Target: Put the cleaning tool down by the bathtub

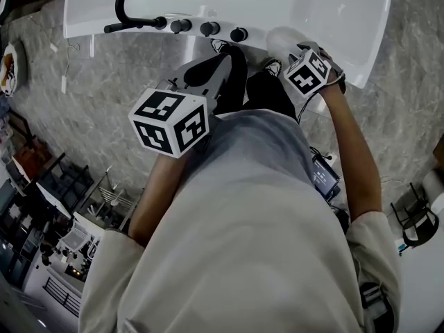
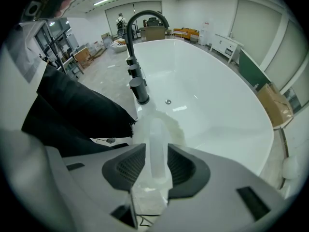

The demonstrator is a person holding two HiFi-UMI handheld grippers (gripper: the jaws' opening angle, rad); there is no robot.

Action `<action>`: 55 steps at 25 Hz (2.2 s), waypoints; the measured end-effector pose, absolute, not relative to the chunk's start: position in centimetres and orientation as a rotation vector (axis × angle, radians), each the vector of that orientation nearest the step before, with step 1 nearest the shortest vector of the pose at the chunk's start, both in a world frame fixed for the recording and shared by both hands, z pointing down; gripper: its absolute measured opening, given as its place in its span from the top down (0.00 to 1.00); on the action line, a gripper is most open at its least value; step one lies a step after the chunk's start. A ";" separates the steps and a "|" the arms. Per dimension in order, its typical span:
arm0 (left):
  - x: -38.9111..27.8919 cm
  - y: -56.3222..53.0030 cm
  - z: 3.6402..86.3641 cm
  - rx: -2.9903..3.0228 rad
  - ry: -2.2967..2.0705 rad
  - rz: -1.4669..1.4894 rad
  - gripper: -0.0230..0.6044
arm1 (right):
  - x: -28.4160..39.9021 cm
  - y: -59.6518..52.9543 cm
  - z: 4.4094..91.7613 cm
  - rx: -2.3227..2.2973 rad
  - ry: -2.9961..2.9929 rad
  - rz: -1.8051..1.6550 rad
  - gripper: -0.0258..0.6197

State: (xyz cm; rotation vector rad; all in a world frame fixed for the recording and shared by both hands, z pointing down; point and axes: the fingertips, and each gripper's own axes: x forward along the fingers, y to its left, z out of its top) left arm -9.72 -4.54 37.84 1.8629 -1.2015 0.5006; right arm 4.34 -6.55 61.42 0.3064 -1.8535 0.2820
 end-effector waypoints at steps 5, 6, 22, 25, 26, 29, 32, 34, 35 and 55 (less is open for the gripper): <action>-9.3 -4.3 38.0 1.865 -1.190 0.483 0.96 | 4.8 -6.3 60.8 0.327 -1.860 0.296 0.76; -9.3 -4.3 37.9 1.865 -1.187 0.476 0.96 | 4.8 -6.3 60.6 0.335 -1.861 0.300 0.76; -8.0 -3.9 38.2 1.889 -1.143 0.423 0.96 | 6.3 -6.1 58.8 0.554 -1.883 0.466 0.77; -7.9 -3.9 38.2 1.897 -1.133 0.419 0.96 | 6.4 -5.8 58.2 0.589 -1.884 0.481 0.77; -7.9 -3.9 38.2 1.900 -1.130 0.418 0.96 | 6.4 -5.6 58.0 0.600 -1.889 0.498 0.77; -7.8 -3.8 38.3 1.910 -1.121 0.418 0.96 | 6.4 -5.0 57.7 0.629 -1.901 0.552 0.78; -7.8 -3.8 38.5 1.917 -1.113 0.418 0.96 | 6.4 -4.7 57.7 0.647 -1.904 0.573 0.78; -7.8 -3.7 38.4 1.922 -1.108 0.416 0.96 | 6.5 -4.5 57.3 0.661 -1.908 0.591 0.79; -7.7 -3.7 38.4 1.924 -1.106 0.416 0.96 | 6.6 -4.4 57.2 0.670 -1.911 0.600 0.79; -6.9 -3.7 39.0 1.930 -1.074 0.373 0.96 | 7.0 -3.7 53.1 0.776 -2.017 0.770 0.84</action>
